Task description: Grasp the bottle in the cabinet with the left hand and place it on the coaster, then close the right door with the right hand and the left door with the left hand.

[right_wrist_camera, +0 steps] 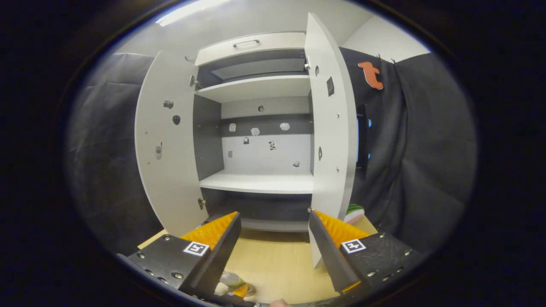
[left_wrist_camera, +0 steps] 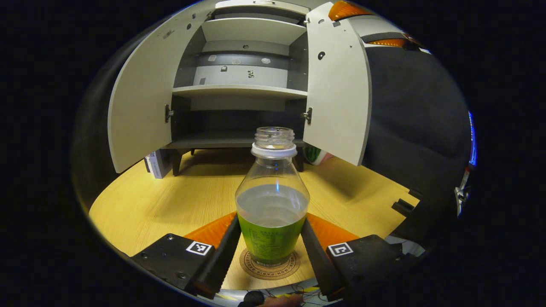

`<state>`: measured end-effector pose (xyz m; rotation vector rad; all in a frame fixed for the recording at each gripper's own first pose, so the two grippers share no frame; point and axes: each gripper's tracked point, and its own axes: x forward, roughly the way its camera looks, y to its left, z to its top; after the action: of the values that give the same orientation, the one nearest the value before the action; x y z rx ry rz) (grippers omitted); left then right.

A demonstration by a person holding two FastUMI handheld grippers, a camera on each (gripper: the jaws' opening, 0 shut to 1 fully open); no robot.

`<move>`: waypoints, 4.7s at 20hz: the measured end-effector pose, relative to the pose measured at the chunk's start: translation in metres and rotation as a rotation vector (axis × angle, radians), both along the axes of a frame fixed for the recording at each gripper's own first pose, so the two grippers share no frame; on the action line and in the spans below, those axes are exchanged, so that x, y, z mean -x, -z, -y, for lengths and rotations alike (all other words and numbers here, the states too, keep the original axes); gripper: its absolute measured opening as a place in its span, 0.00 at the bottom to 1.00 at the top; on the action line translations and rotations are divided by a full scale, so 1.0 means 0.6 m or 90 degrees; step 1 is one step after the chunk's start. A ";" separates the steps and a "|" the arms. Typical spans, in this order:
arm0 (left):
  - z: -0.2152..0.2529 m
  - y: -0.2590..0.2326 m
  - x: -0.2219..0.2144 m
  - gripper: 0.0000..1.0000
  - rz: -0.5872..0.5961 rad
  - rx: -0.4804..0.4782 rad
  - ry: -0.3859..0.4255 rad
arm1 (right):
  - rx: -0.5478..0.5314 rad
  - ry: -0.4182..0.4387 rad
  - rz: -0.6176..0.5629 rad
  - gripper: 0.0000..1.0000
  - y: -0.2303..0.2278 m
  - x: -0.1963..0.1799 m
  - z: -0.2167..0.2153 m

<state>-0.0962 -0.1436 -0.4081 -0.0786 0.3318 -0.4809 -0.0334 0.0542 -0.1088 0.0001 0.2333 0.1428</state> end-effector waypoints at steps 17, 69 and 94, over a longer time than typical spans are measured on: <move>0.007 -0.073 0.017 0.96 0.064 -0.028 0.007 | -0.008 -0.015 0.011 0.97 -0.025 0.036 0.011; -0.347 -0.535 -0.131 0.98 0.141 0.010 -0.177 | -0.003 0.081 0.067 0.94 -0.115 -0.191 0.225; -0.592 -0.546 -0.137 0.98 0.142 -0.031 -0.362 | 0.002 -0.038 0.056 0.95 -0.054 -0.216 -0.034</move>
<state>-0.0137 0.2114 -0.0804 -0.0677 0.0915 0.0824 0.0959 0.0744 -0.0762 -0.0159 0.1453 0.2008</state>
